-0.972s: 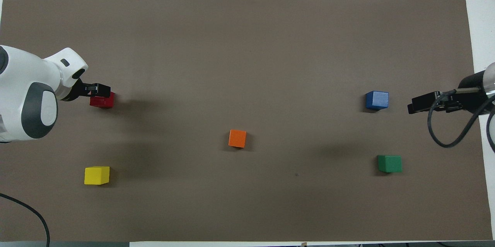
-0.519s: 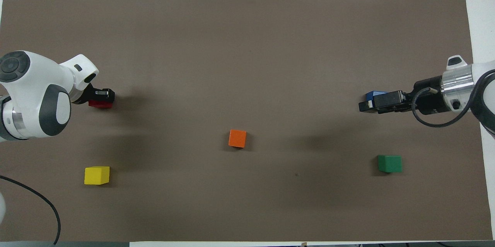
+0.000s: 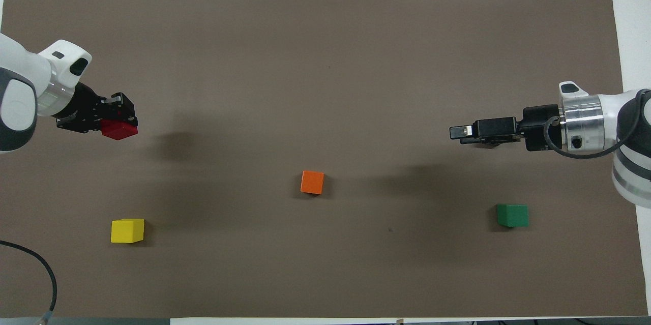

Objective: Transfer red block to right arm and stack on blue block
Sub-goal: 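Lift the red cube with the left gripper while the right gripper approaches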

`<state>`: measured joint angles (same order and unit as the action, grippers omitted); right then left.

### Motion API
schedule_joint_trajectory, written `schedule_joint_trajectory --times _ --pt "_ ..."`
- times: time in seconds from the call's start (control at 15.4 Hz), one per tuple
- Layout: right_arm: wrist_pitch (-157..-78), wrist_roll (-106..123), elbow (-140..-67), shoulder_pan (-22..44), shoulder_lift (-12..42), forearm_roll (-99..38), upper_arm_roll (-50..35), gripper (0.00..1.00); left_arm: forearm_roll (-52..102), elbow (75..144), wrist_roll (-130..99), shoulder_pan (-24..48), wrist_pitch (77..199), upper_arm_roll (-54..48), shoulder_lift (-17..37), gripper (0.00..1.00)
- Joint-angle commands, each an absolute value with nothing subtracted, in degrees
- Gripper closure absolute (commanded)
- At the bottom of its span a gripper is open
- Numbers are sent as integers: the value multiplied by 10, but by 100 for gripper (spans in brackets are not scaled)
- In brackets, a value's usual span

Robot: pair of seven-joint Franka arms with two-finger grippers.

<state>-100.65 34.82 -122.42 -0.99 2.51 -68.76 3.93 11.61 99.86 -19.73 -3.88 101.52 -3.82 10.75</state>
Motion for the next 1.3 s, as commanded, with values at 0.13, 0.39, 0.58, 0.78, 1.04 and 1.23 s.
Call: schedule_joint_trajectory --times 0.13,0.39,0.58,0.78,1.04,1.23 --pt "-951 426 -1251 11 51 -836 35 0 195 1007 -436 15 935 -44 20 100" --pt "-911 504 -1250 58 115 -950 34 0 311 1011 -638 47 918 -46 -18 100" --pt "-846 504 -1252 96 146 -1061 34 0 386 1026 -797 95 946 -47 -28 100" --pt "-827 492 -1265 137 143 -1147 32 0 437 1071 -873 132 1024 -47 -47 100" --pt "-804 492 -1291 168 139 -1201 30 0 497 1116 -941 182 1163 -47 -57 100" --pt "-712 499 -1304 192 176 -1254 30 0 503 1120 -957 213 1202 -47 -57 100"
